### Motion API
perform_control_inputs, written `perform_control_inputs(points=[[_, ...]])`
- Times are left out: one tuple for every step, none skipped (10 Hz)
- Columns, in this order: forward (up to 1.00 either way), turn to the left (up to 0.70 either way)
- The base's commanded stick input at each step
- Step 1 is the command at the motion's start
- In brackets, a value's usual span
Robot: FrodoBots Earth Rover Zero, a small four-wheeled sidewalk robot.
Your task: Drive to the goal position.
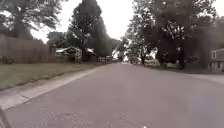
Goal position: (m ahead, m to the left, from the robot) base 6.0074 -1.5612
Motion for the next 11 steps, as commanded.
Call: perform_control_inputs(points=[[0.7,0.07],[0.7,0.07],[0.7,0.07],[0.7,0.07],[0.7,0.07],[0.7,0.07],[0.7,0.07],[0.7,0.08],[0.7,0.08],[0.7,0.08],[0.7,0.08]])
